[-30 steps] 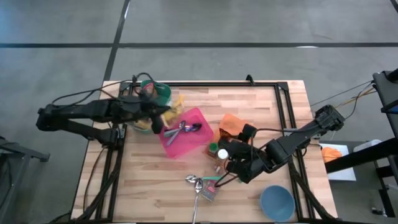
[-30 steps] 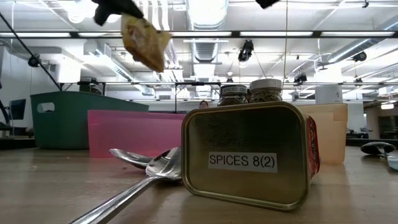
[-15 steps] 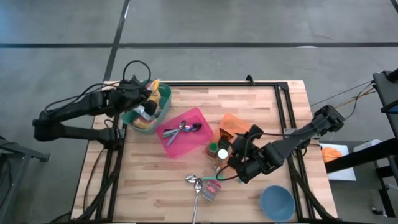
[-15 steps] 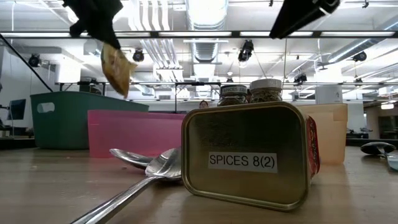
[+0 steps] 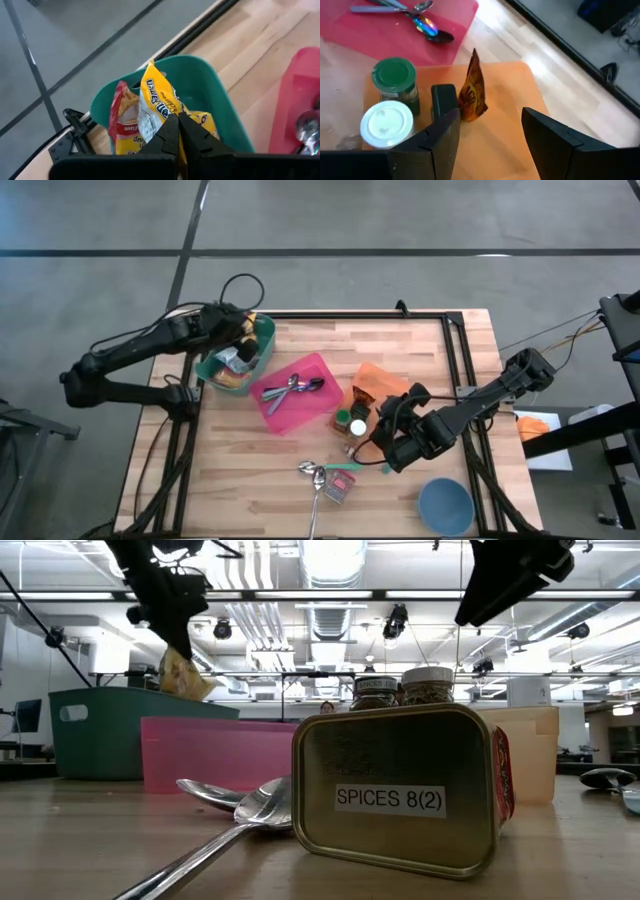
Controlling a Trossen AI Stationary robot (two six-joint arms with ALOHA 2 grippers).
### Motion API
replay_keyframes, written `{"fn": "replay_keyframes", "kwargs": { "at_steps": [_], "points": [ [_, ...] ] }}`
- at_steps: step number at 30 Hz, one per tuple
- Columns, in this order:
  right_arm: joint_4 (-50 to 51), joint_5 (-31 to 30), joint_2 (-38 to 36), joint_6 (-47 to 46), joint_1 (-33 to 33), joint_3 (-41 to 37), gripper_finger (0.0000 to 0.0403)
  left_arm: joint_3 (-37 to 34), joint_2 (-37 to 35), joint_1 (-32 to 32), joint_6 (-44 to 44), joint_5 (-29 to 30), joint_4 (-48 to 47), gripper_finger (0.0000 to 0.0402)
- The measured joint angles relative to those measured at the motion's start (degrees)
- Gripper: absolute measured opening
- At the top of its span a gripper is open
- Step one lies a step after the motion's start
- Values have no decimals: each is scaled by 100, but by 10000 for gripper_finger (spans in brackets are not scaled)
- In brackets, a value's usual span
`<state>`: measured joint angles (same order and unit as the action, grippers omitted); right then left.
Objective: Pick & Place Food Item
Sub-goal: Put the yellow noodle pack into the green bin
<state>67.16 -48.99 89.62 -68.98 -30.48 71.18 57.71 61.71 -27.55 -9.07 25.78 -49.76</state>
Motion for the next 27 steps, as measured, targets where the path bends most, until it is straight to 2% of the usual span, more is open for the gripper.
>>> {"fn": "replay_keyframes", "kwargs": {
  "at_steps": [7,21,27],
  "points": [
    [-55,384,-2,130,-6,0,210,-2,391,-183,458,-437,19,0],
    [-252,398,-2,194,-11,-210,210,-14,1045,-629,828,-443,195,0],
    [-401,410,-2,196,-13,-380,210,-396,1124,-759,946,-484,755,0]
  ]
}}
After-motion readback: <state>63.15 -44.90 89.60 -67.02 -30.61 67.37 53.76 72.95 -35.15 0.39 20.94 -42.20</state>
